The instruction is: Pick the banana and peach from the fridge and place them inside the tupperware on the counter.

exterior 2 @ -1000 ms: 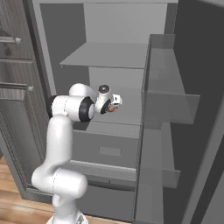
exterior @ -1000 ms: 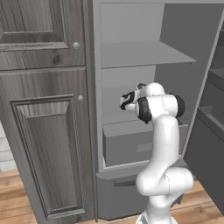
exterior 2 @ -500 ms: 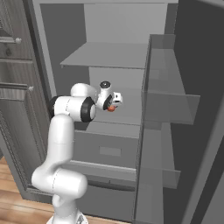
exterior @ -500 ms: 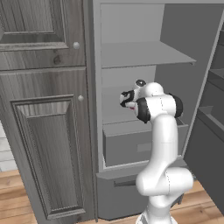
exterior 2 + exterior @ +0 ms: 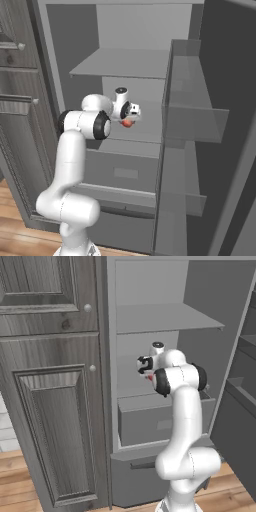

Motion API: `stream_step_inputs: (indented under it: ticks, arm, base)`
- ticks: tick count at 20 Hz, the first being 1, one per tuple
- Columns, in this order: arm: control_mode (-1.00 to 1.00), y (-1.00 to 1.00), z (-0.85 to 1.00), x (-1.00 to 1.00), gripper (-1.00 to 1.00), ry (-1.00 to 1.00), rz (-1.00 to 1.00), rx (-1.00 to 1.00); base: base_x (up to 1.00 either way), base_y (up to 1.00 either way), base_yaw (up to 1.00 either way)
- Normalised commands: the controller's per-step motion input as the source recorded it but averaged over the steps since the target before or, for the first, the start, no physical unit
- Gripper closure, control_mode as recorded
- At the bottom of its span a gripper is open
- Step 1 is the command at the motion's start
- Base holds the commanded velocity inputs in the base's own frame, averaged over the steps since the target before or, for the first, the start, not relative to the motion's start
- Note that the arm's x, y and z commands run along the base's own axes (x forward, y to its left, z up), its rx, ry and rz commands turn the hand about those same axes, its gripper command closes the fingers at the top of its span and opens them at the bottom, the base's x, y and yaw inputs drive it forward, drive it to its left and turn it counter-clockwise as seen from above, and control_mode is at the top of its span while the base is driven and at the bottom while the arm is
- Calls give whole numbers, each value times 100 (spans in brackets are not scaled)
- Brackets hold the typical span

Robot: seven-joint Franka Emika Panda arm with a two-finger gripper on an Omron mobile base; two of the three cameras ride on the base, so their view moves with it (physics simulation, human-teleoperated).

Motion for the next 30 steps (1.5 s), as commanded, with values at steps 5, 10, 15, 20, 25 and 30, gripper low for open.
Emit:
stream_step_inputs:
  ticks: [5, 10, 15, 20, 25, 30]
  arm:
    - [-100, -29, -83, -81, 100, -5, -2, 0]
    - [-100, -26, -71, -100, 100, -24, 0, 0]
    - [-100, -9, -46, -100, 100, -26, 0, 0]
    - [-100, 0, -4, -100, 100, -22, 0, 0]
    - [-100, -2, 55, -100, 100, -9, 0, 4]
    - [-100, -14, 100, -90, 100, 0, 0, 8]
  base:
    - [0, 0, 0]
    - [0, 0, 0]
    - [0, 0, 0]
    - [0, 0, 0]
    - [0, 0, 0]
    - [0, 0, 0]
